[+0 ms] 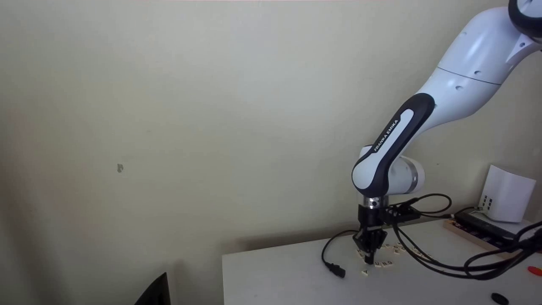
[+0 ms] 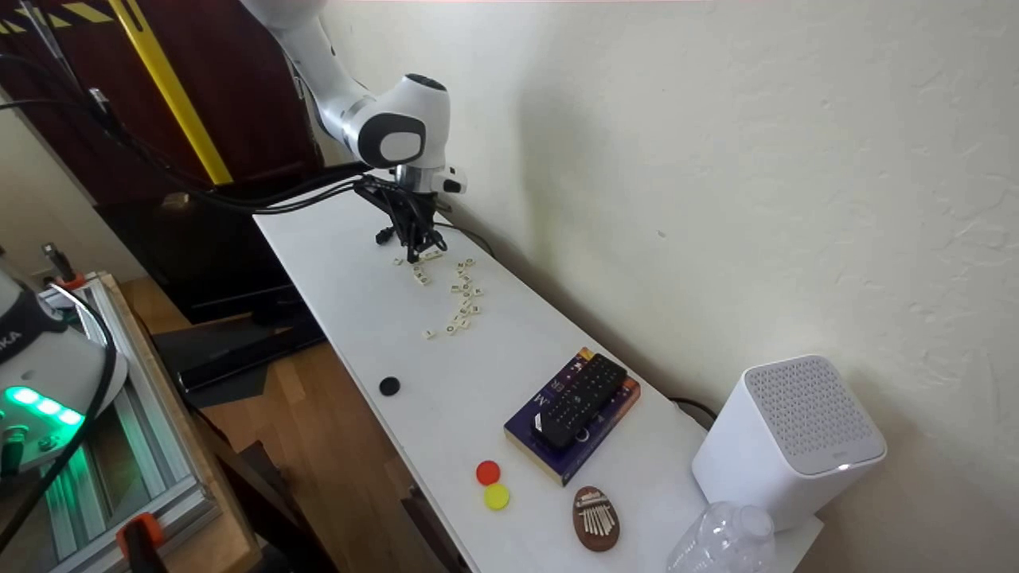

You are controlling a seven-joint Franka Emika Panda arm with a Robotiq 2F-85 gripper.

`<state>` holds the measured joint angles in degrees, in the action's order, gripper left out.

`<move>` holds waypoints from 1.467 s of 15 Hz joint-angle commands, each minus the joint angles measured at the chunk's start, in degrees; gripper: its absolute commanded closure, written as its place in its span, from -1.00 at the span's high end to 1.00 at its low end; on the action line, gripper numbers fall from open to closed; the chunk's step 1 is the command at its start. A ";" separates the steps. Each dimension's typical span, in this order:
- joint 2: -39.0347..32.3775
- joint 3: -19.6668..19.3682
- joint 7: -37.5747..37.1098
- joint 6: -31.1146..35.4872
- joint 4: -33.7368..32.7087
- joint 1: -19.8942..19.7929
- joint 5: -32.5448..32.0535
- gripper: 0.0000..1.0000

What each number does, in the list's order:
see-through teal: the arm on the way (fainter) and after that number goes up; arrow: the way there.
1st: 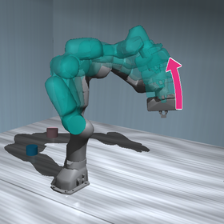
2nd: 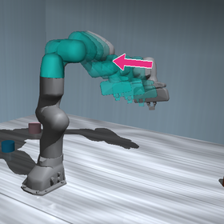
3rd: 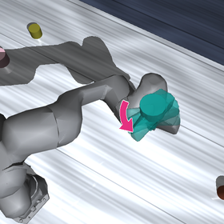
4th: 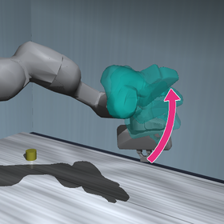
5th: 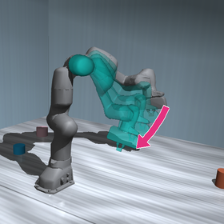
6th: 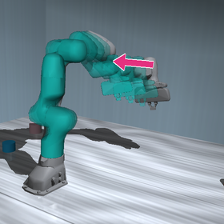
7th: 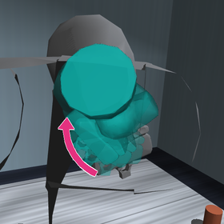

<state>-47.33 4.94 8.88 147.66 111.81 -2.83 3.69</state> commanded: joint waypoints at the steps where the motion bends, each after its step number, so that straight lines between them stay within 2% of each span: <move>1: -2.18 0.27 -0.59 0.94 1.52 -0.13 0.23 -1.00; 22: -1.21 -0.32 -0.62 1.50 3.96 -1.48 0.48 -1.00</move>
<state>-46.02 5.01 8.22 147.67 114.81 -3.95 4.15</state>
